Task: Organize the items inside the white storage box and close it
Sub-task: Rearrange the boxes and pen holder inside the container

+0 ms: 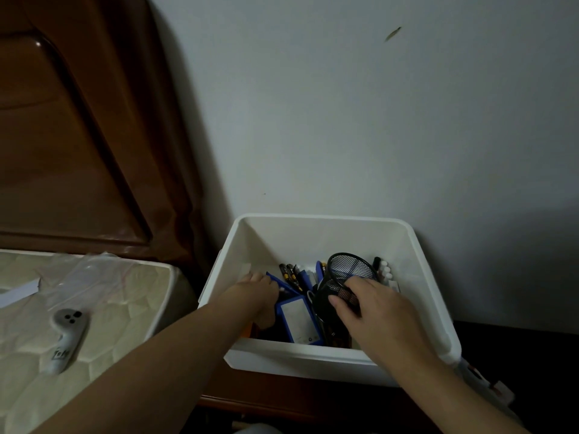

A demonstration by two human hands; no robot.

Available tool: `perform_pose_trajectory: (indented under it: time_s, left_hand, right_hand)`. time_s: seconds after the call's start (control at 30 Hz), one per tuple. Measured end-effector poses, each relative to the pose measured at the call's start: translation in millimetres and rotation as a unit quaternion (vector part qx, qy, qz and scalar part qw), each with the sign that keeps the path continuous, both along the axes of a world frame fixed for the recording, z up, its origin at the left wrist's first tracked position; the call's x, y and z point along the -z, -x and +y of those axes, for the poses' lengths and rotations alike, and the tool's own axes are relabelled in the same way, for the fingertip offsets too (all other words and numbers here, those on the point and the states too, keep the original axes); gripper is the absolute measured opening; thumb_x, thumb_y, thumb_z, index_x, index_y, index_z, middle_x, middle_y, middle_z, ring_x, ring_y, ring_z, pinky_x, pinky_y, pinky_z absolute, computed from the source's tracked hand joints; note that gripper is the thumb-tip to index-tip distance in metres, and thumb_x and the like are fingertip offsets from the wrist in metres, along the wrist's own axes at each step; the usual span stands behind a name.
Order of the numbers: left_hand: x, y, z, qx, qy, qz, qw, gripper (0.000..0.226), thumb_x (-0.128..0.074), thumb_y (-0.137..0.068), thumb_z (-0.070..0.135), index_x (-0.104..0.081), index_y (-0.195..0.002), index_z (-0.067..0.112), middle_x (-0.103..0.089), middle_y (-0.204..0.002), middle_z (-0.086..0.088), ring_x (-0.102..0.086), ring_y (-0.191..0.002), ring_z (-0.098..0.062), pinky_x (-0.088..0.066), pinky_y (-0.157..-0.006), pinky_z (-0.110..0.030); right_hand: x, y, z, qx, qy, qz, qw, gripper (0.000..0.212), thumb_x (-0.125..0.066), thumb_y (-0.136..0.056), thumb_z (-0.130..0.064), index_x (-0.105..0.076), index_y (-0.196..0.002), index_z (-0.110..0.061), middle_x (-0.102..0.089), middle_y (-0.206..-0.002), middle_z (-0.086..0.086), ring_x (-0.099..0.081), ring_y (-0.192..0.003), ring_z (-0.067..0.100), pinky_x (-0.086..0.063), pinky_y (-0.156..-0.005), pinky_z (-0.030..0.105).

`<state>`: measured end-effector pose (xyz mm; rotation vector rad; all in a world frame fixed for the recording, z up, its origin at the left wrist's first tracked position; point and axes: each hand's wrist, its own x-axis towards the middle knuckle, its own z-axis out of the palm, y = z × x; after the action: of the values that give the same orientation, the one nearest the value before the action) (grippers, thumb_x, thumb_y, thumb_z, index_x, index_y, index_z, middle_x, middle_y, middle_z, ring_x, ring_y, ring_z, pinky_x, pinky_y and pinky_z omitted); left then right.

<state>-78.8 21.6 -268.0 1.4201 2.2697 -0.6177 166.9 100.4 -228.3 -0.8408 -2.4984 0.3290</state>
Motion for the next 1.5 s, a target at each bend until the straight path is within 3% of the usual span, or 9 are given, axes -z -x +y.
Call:
perform_pose_trajectory:
  time_s: [0.13, 0.23, 0.33, 0.53, 0.67, 0.93, 1.17, 1.3, 1.5]
  left_hand:
    - [-4, 0, -1, -0.053, -0.054, -0.059, 0.995, 0.076, -0.072, -0.079, 0.036, -0.045, -0.149, 0.021, -0.047, -0.147, -0.009, -0.034, -0.141, -0.033, -0.034, -0.114, -0.047]
    - [-2, -12, 9, -0.07, -0.057, -0.122, 0.988, 0.093, -0.077, -0.07, 0.066, -0.046, -0.148, 0.026, -0.048, -0.15, -0.008, -0.038, -0.14, -0.035, -0.035, -0.116, -0.054]
    - [1, -30, 17, 0.002, -0.029, -0.067, 0.997, 0.113, -0.071, -0.061, 0.088, -0.048, -0.148, 0.02, -0.046, -0.152, -0.011, -0.035, -0.141, -0.037, -0.024, -0.12, -0.056]
    - [-4, -33, 23, -0.03, 0.002, -0.06, 0.998, 0.12, -0.077, -0.062, 0.084, -0.042, -0.154, 0.016, -0.036, -0.16, -0.017, -0.029, -0.147, -0.043, -0.02, -0.122, -0.061]
    - [-3, -24, 16, -0.04, -0.012, -0.064, 0.997, 0.13, -0.075, -0.056, 0.09, -0.039, -0.155, 0.013, -0.035, -0.161, -0.015, -0.029, -0.147, -0.041, -0.02, -0.121, -0.058]
    - [-16, -15, 5, -0.12, -0.121, -0.197, 0.966, 0.066, -0.075, -0.087, 0.057, -0.058, -0.141, 0.022, -0.061, -0.138, -0.002, -0.053, -0.133, -0.025, -0.033, -0.117, -0.043]
    - [-54, 3, -8, -0.159, -0.244, -0.231, 0.928, 0.031, -0.069, -0.099, 0.029, -0.072, -0.126, 0.014, -0.072, -0.121, -0.008, -0.062, -0.097, -0.017, -0.047, -0.081, -0.026]
    - [-62, 17, -14, -0.203, -0.336, -0.217, 0.894, 0.028, -0.058, -0.104, 0.023, -0.072, -0.126, 0.013, -0.072, -0.12, -0.01, -0.066, -0.106, -0.024, -0.052, -0.089, -0.032]
    - [-48, 14, -3, -0.203, -0.296, -0.195, 0.913, 0.03, -0.048, -0.109, 0.025, -0.07, -0.125, 0.01, -0.07, -0.123, -0.013, -0.063, -0.114, -0.032, -0.051, -0.095, -0.038]
  right_hand:
    - [-2, -1, -1, 0.002, 0.0, -0.002, 1.0, 0.021, -0.067, -0.096, -0.048, -0.058, -0.085, -0.032, -0.061, -0.074, -0.013, -0.052, -0.063, 0.006, -0.036, -0.052, 0.02]
    - [-4, -1, -1, 0.009, 0.008, -0.007, 1.0, 0.022, -0.063, -0.097, -0.049, -0.059, -0.086, -0.03, -0.062, -0.076, -0.011, -0.058, -0.068, 0.011, -0.046, -0.055, 0.028]
    - [-5, -2, -1, 0.011, 0.012, -0.005, 1.0, 0.022, -0.061, -0.098, -0.048, -0.061, -0.089, -0.028, -0.063, -0.078, -0.01, -0.059, -0.069, 0.011, -0.052, -0.057, 0.031]
    - [-3, -2, 1, -0.001, 0.026, -0.015, 1.0, 0.022, -0.057, -0.1, -0.051, -0.063, -0.095, -0.03, -0.064, -0.082, -0.012, -0.059, -0.072, 0.007, -0.055, -0.062, 0.03]
    - [-2, -1, 1, -0.002, 0.017, -0.005, 1.0, 0.019, -0.063, -0.098, -0.048, -0.061, -0.089, -0.031, -0.06, -0.075, -0.014, -0.053, -0.066, 0.003, -0.041, -0.054, 0.019]
    - [1, 0, 1, 0.012, 0.014, 0.02, 1.0, 0.03, -0.068, -0.095, -0.044, -0.043, -0.082, -0.039, -0.048, -0.068, -0.017, -0.044, -0.06, 0.002, -0.024, -0.052, 0.012]
    - [1, -1, 2, 0.038, -0.009, 0.024, 0.999, 0.026, -0.072, -0.093, -0.042, -0.053, -0.08, -0.03, -0.043, -0.067, -0.015, -0.041, -0.058, 0.008, -0.023, -0.049, 0.015]
    - [2, -1, 2, 0.041, 0.007, 0.008, 0.999, 0.025, -0.066, -0.096, -0.047, -0.055, -0.082, -0.029, -0.053, -0.069, -0.012, -0.051, -0.062, 0.012, -0.039, -0.052, 0.029]
    - [-2, -2, 2, 0.029, 0.028, -0.013, 0.999, 0.024, -0.059, -0.099, -0.052, -0.056, -0.086, -0.031, -0.058, -0.073, -0.012, -0.054, -0.066, 0.008, -0.049, -0.057, 0.03]
